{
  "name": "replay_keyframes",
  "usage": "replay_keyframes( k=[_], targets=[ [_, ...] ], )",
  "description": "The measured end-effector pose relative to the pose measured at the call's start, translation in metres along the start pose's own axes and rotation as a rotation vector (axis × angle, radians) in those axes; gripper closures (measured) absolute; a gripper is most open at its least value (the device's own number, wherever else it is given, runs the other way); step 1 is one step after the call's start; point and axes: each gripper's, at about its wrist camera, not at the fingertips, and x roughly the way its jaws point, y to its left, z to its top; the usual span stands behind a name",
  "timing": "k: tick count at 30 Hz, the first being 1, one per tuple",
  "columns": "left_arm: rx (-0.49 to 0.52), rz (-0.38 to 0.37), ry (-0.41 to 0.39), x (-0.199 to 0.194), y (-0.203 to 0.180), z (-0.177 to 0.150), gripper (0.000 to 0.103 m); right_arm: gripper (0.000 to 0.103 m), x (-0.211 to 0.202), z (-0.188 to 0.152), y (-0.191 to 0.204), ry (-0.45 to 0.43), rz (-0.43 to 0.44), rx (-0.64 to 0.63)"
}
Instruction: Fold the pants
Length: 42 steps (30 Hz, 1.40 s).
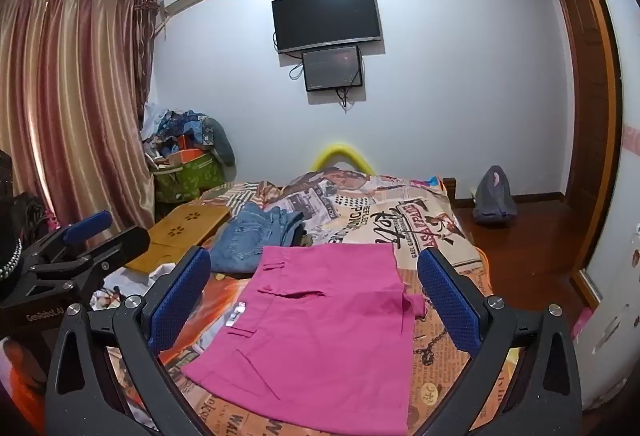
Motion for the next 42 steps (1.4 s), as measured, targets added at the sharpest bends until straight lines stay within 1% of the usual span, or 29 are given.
replay_keyframes(
  k=[1,5,24,42],
  targets=[
    [-0.008,-0.007,0.025,0.004,0.001,0.001,0.000,0.000,0.000,0.000,0.000,0.000,0.002,0.000],
    [-0.018,-0.006,0.020,0.006,0.008,0.001,0.000,0.000,0.000,0.000,0.002,0.004,0.003,0.001],
    [-0.005,0.006,-0.001,0.005,0.002,-0.008,0.000,0.000,-0.001,0.001,0.002,-0.001,0.001,0.005],
    [0.006,0.009,-0.008,0.000,-0.002,-0.006,0.000,0.000,-0.004,0.001,0.002,-0.004,0.002,0.004]
  ],
)
